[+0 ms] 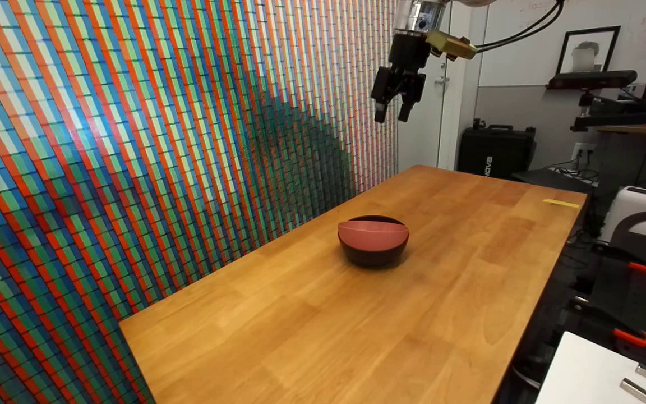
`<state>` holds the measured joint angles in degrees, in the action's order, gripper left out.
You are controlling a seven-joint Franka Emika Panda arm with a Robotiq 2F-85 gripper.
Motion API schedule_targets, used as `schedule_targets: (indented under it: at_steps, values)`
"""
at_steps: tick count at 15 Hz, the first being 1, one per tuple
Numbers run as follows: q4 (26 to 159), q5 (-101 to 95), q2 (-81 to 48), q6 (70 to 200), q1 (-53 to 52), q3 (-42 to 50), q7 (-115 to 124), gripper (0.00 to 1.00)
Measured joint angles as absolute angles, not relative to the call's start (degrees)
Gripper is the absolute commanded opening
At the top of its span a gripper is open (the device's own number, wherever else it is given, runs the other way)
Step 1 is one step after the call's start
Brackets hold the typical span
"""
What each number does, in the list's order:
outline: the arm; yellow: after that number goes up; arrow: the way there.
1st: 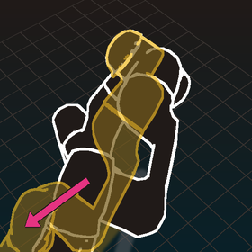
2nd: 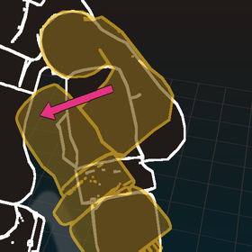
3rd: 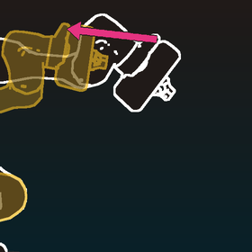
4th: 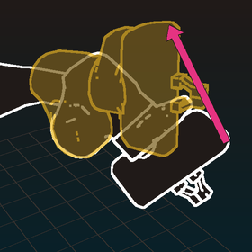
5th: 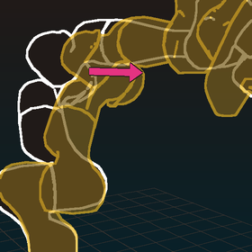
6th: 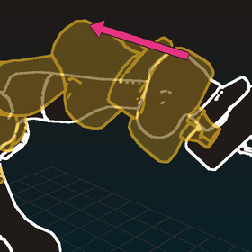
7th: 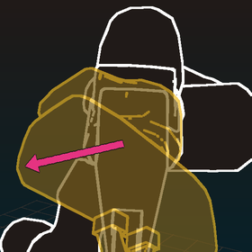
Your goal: Put the pink bowl inside the black bowl
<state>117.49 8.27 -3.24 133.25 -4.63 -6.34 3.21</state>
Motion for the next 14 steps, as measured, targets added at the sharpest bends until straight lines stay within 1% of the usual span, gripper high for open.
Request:
schedule_targets:
  at_steps: [9,14]
  values:
    - [114.1,8.2,1.2,122.4,-2.7,-2.7,3.3,1.00]
    - [113.3,8.2,1.8,119.4,-2.2,-2.4,3.5,1.00]
